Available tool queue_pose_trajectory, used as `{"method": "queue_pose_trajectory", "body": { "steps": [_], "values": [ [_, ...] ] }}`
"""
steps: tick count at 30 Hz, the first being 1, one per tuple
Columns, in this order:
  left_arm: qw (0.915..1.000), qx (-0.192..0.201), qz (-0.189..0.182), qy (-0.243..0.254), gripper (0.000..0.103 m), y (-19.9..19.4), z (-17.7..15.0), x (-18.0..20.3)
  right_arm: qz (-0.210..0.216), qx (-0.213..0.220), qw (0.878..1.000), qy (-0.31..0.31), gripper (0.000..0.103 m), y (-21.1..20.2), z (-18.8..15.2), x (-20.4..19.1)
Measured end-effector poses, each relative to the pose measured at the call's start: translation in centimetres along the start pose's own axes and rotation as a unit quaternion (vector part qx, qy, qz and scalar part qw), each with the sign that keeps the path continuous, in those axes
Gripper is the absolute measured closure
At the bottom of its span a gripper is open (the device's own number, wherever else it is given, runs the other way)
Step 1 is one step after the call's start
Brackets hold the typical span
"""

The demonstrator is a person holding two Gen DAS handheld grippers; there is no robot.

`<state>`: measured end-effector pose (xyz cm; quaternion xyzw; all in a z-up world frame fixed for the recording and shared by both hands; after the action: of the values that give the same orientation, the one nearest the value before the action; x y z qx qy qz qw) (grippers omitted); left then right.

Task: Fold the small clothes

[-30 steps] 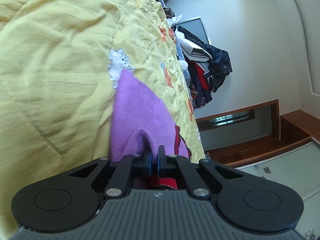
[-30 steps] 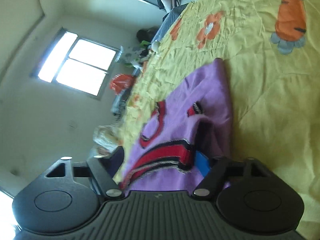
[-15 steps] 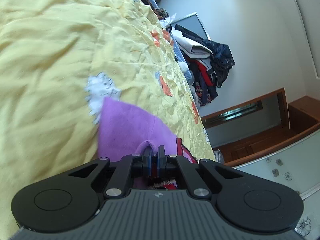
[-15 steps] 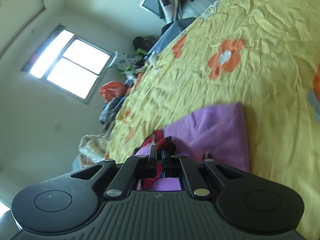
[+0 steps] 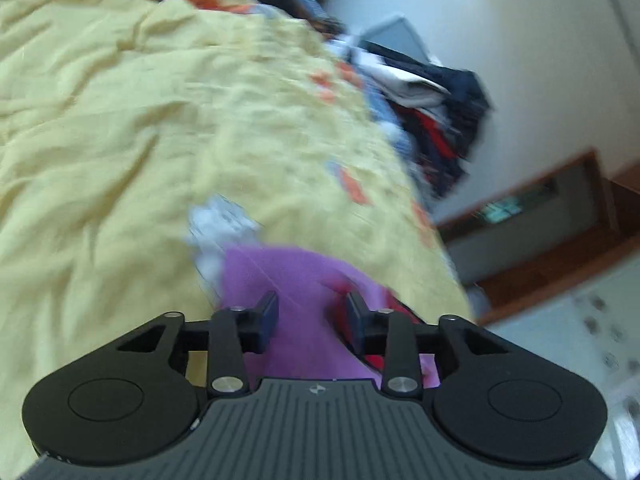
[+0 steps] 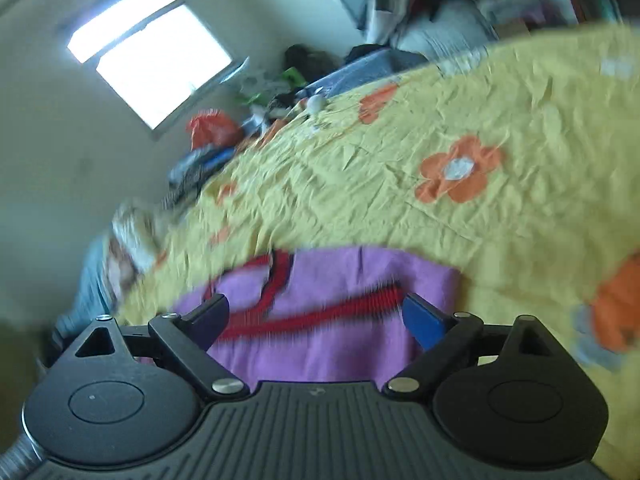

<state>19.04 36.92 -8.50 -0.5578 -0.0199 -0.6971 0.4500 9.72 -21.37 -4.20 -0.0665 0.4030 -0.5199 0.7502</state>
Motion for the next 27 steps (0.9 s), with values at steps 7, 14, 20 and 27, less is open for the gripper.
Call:
{"method": "queue_pose_trajectory", "body": {
  "steps": [7, 14, 20, 27],
  "values": [
    [0.9923, -0.083, 0.025, 0.089, 0.034, -8.1, -8.8, -0.1, -0.039, -0.027, 0.999, -0.011, 0.009, -7.7, -8.8, -0.5],
    [0.9879, -0.109, 0.046, 0.101, 0.014, -6.6, -11.7, 0.1, 0.025, -0.036, 0.998, 0.033, 0.011, -6.5, -13.4, -1.0],
    [0.9805, -0.15, 0.074, 0.103, 0.092, -4.9, -11.5, -0.2, 0.007, -0.062, 0.998, -0.005, 0.092, -4.6, -13.5, -2.8],
    [0.9647, -0.147, 0.127, 0.178, 0.103, -9.6, -9.9, -0.1, -0.003, -0.032, 0.997, -0.069, 0.092, -8.9, -9.7, -4.6]
  ]
}}
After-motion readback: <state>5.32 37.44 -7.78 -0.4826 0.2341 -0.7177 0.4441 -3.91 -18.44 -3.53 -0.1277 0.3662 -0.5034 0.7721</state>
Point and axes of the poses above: each gripper's, at about its wrist camera, not at the fingertips, and y roughly the way its jaws point, x to its right, z to its top, the point moved 4 cm from there along y, roughly the way its jaws point, and after that the axes turned 1 degree about -y, right-handed, at the moved point
